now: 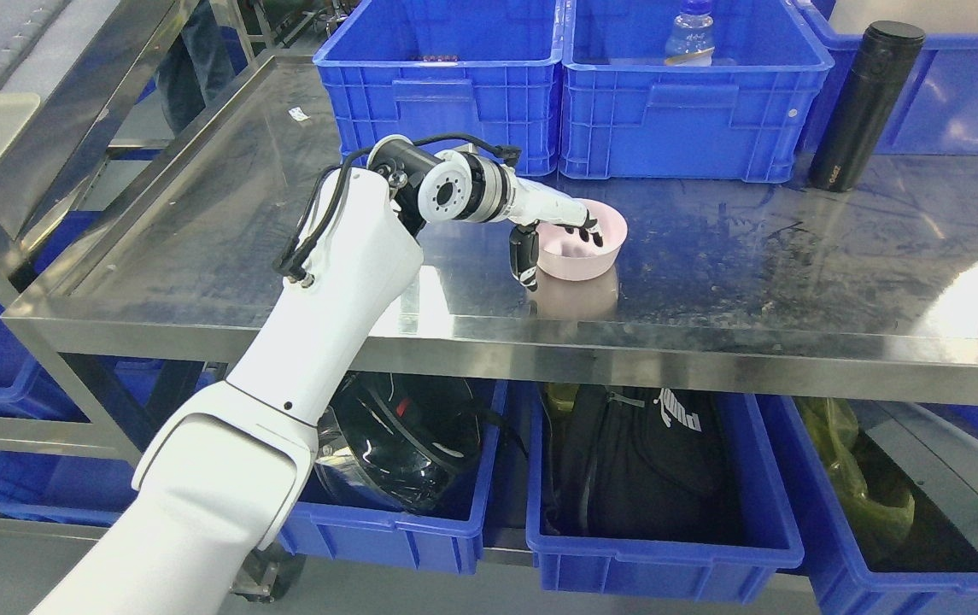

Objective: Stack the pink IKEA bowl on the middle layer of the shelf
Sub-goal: 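Lower the left hand onto the pink bowl rim and close fingers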

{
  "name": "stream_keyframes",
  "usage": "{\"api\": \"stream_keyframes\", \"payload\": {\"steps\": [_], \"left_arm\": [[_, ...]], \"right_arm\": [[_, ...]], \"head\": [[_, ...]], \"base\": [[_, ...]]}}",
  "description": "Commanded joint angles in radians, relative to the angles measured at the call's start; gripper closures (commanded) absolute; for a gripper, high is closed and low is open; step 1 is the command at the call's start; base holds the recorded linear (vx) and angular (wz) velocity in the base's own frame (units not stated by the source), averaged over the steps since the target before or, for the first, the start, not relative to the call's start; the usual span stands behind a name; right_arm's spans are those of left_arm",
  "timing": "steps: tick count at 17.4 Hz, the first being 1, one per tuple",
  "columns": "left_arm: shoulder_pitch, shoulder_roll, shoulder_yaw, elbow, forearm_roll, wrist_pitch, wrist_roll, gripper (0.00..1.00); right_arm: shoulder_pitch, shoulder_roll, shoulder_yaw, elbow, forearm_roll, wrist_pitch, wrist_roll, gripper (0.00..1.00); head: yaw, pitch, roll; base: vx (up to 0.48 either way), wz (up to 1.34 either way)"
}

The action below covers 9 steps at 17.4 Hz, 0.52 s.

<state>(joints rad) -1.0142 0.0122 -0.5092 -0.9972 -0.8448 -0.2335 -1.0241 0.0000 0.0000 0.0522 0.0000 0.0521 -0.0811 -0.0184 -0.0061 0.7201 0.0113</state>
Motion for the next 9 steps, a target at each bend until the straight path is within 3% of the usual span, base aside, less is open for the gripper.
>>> {"api": "stream_keyframes", "payload": {"steps": [1, 9], "left_arm": [[-0.055, 0.005, 0.037, 0.094, 0.003, -0.035, 0.019, 0.18], [-0.038, 0.005, 0.001, 0.173, 0.025, -0.092, -0.001, 0.19]], "right_arm": [[0.005, -0.017, 0.0, -0.017, 0.0, 0.0, 0.0, 0.0], [0.005, -0.017, 0.0, -0.017, 0.0, 0.0, 0.0, 0.0]], "head": [[0.0, 0.0, 0.0], [0.0, 0.0, 0.0]], "base": [[0.0, 0.0], [0.0, 0.0]]}}
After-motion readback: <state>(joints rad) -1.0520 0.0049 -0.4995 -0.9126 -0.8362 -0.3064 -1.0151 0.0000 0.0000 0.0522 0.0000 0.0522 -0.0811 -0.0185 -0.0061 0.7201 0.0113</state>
